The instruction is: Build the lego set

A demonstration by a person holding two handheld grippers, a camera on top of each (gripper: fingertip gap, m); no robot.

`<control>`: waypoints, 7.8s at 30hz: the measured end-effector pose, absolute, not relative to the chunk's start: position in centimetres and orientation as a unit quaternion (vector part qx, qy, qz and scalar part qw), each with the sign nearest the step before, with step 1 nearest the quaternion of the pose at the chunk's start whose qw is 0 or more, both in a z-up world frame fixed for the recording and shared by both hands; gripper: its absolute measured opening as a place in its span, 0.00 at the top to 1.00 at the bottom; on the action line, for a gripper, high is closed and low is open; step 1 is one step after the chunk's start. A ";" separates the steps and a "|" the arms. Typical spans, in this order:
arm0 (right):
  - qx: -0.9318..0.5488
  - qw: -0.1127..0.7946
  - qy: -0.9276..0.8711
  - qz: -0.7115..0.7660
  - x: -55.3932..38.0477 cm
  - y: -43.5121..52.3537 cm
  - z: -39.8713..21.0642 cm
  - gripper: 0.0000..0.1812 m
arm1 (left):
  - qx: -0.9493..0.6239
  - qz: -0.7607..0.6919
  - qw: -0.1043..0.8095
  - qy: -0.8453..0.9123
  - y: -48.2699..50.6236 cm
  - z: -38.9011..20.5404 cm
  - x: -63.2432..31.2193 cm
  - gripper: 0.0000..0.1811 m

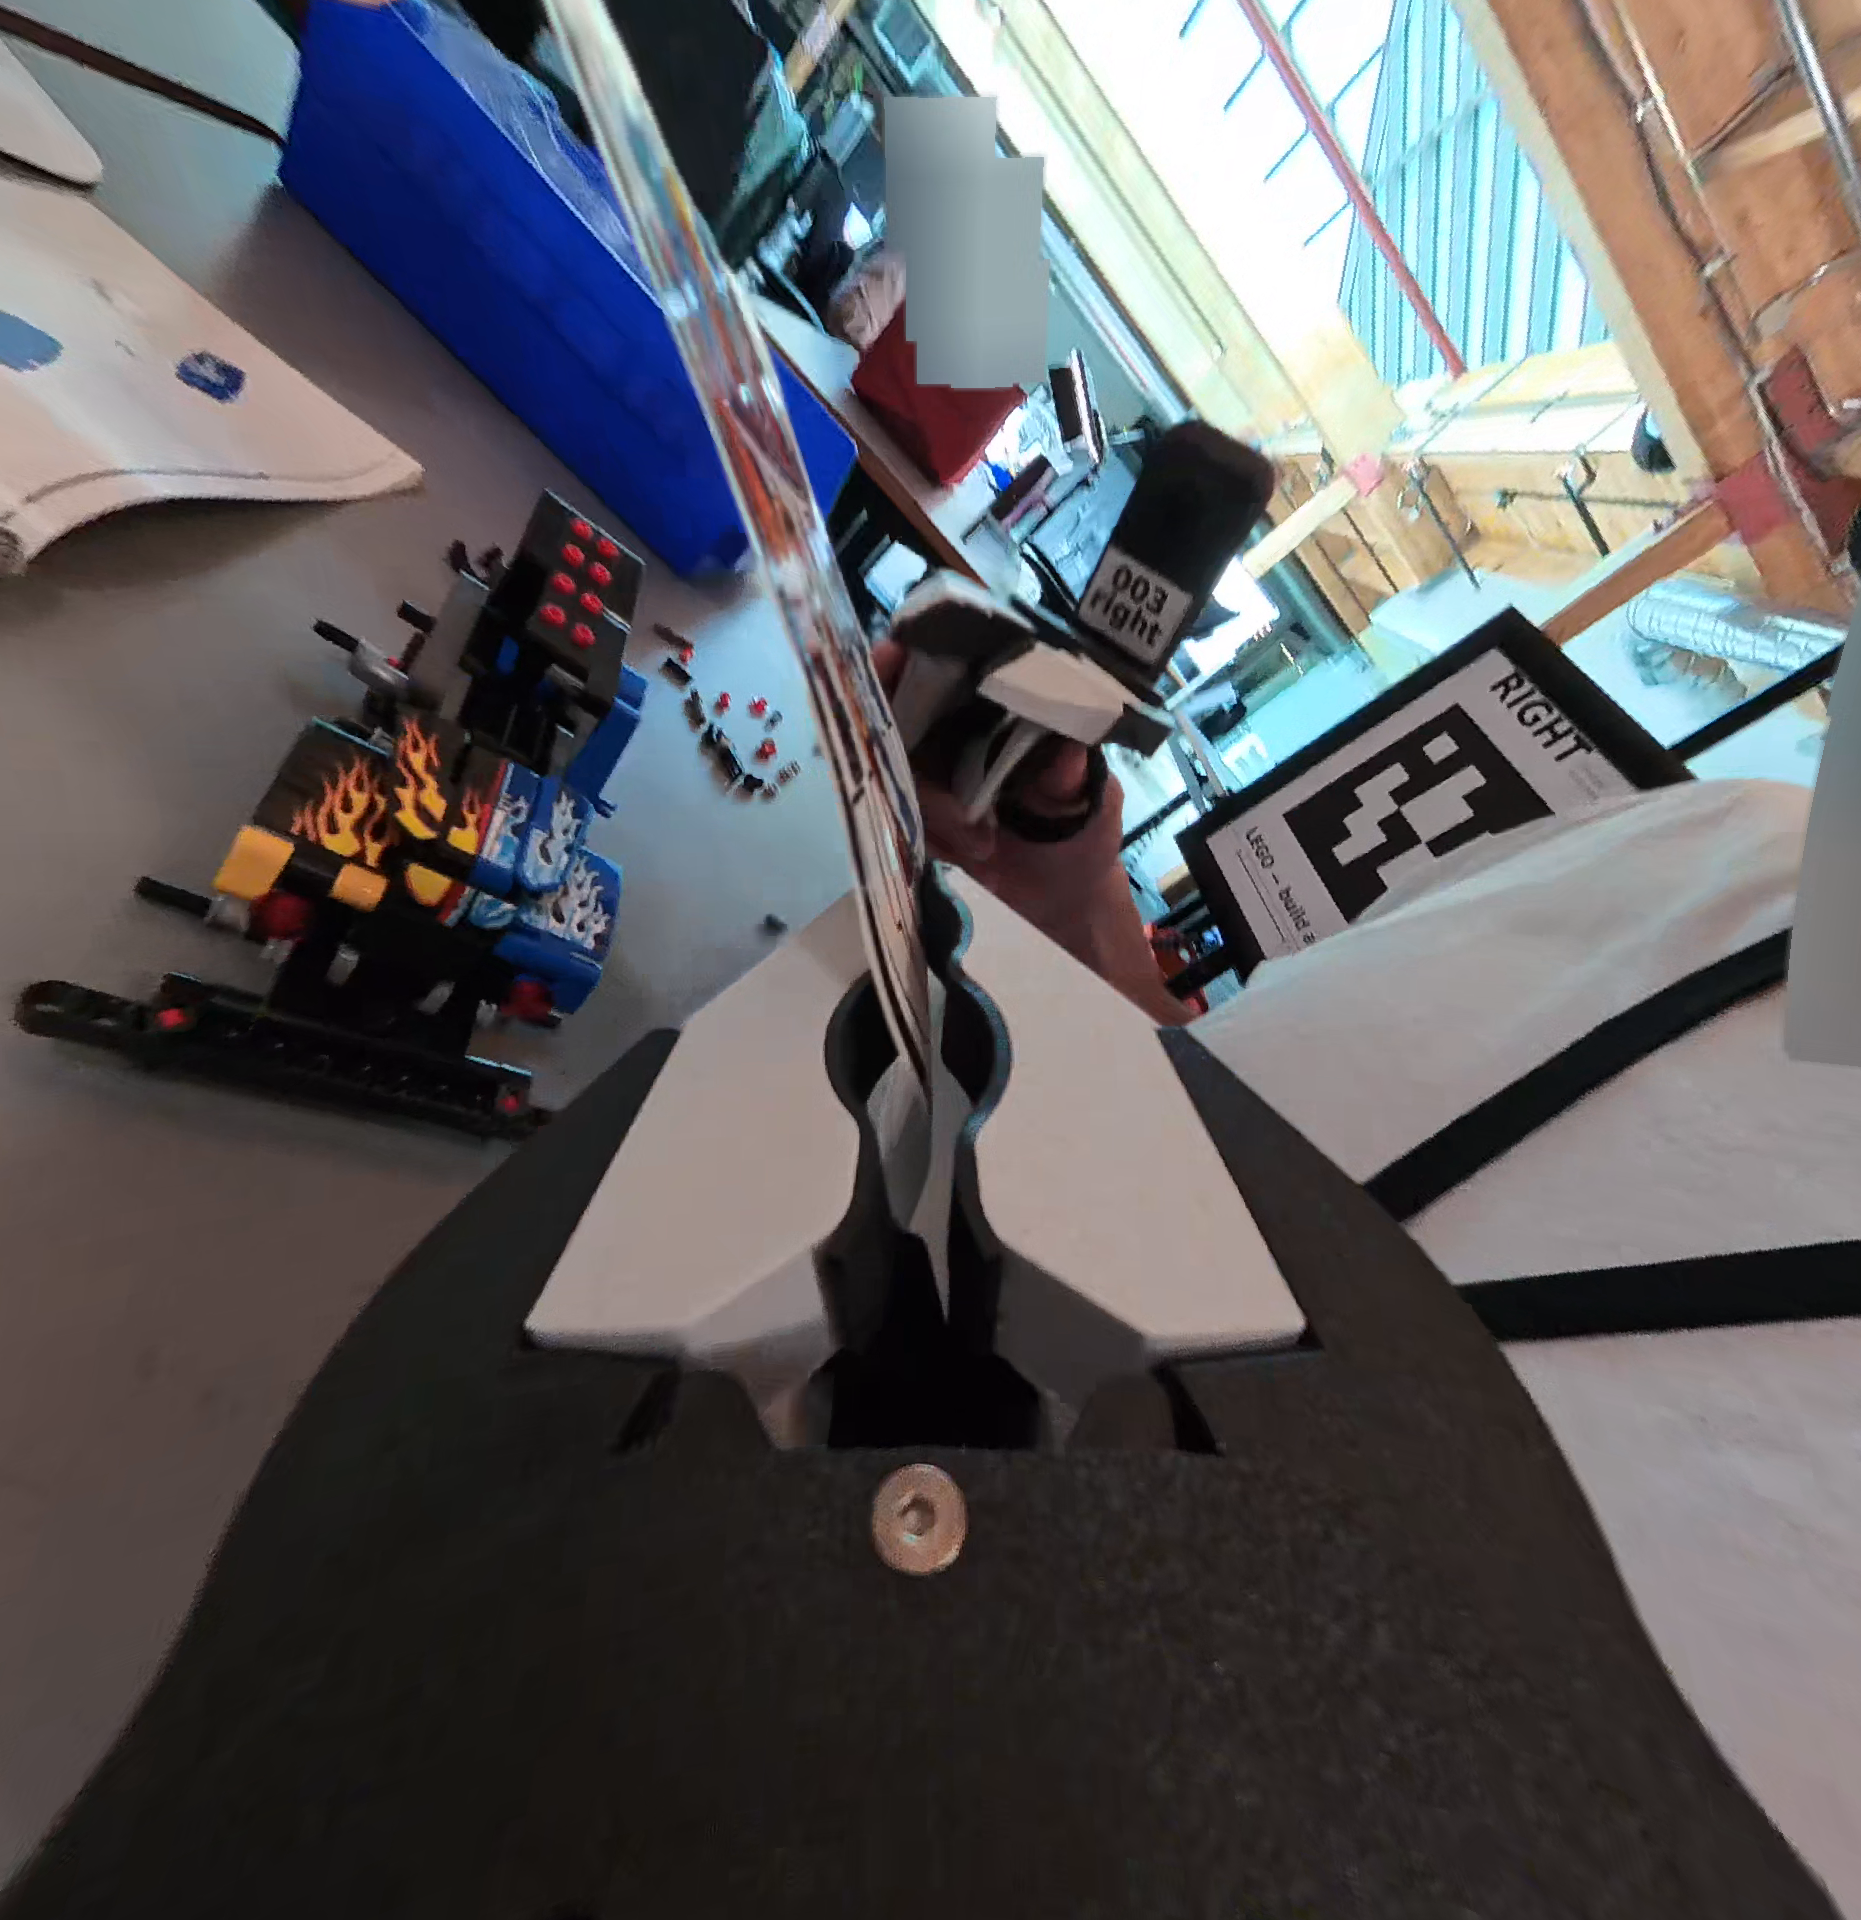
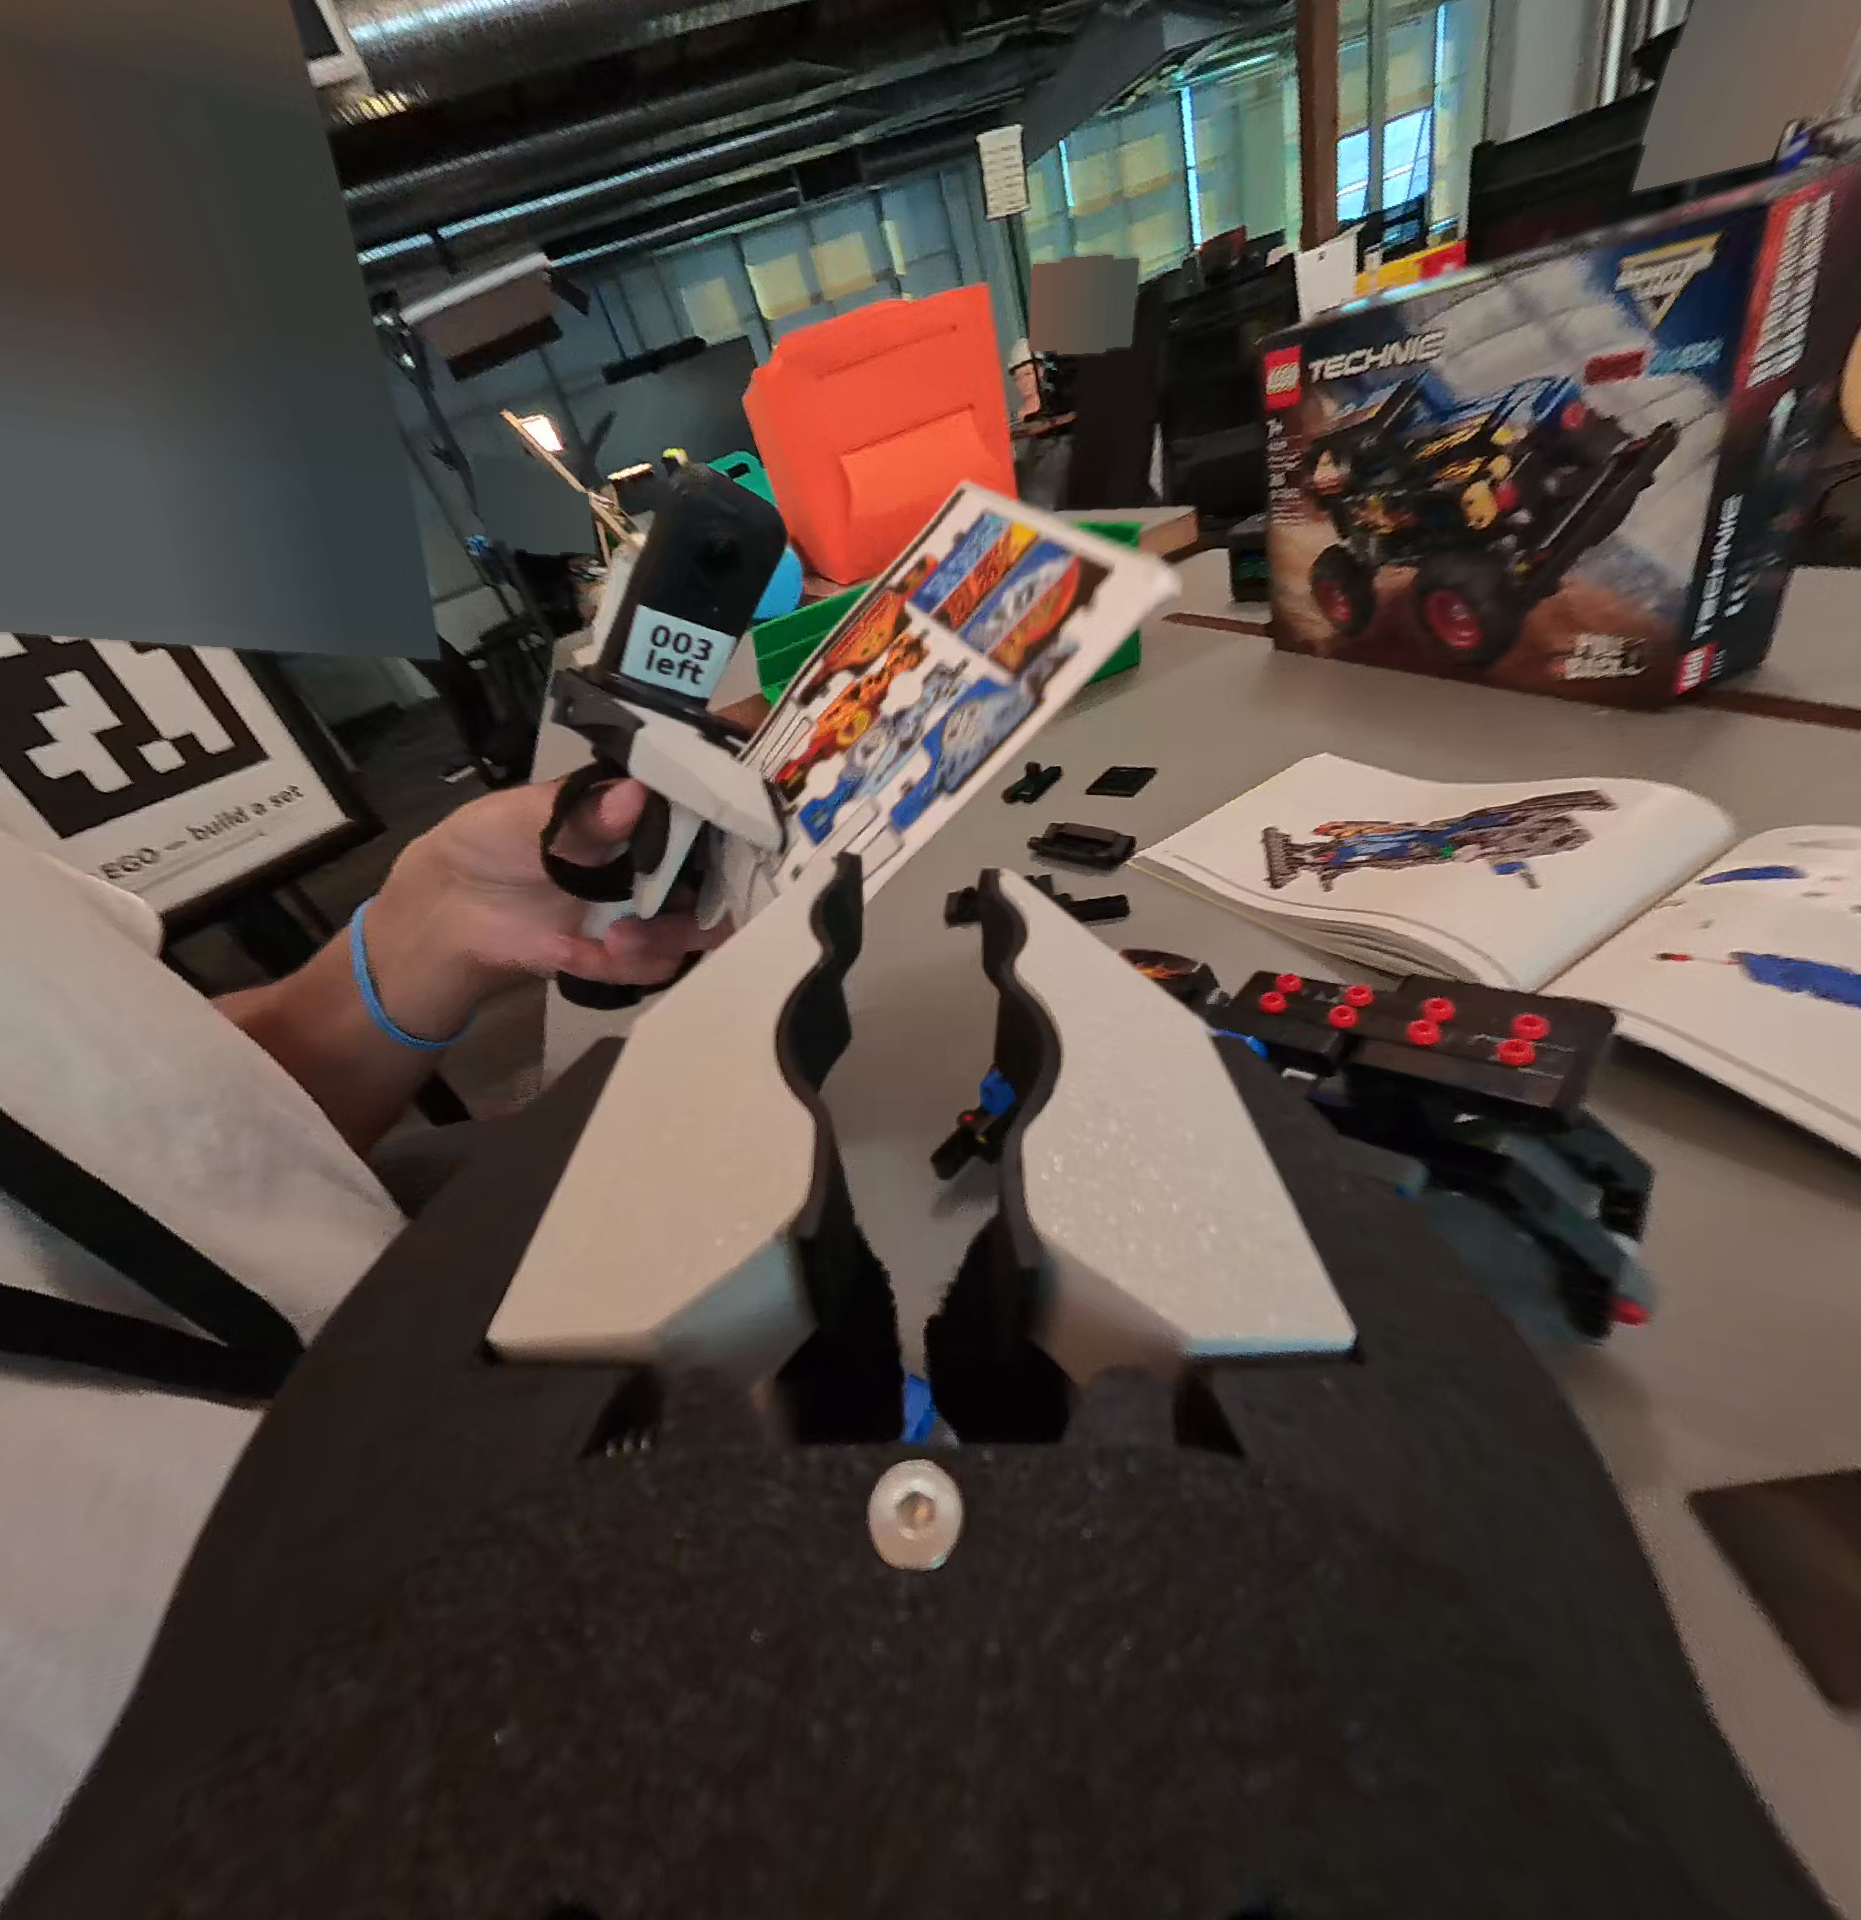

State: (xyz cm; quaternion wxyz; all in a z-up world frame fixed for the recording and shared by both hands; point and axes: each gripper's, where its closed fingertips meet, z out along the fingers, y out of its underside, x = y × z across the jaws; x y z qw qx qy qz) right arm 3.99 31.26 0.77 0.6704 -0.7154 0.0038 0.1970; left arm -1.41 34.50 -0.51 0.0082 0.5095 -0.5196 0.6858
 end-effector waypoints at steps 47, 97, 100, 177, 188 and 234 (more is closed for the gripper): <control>-0.592 0.709 0.205 0.324 4.9 31.1 -0.5 1.00 | 0.518 0.748 -0.011 -0.415 32.8 -2.2 0.9 1.00; -0.591 0.637 0.061 0.491 -2.1 31.2 2.6 0.95 | 0.368 0.838 0.033 -0.401 30.3 3.3 -1.5 1.00; -0.571 0.633 0.059 0.519 -2.3 31.0 3.0 0.95 | 0.356 0.848 0.040 -0.390 30.2 3.7 -1.7 1.00; -0.619 0.610 0.073 0.489 -2.4 30.7 1.2 0.96 | 0.387 0.795 -0.028 -0.467 29.7 1.5 -2.1 1.00; -0.617 0.614 0.076 0.487 -2.1 30.7 1.0 1.00 | 0.389 0.794 -0.032 -0.466 29.8 1.4 -2.0 1.00; -0.662 0.603 0.017 0.444 -3.7 30.3 0.3 0.96 | 0.372 0.813 0.041 -0.446 29.8 1.2 -3.2 1.00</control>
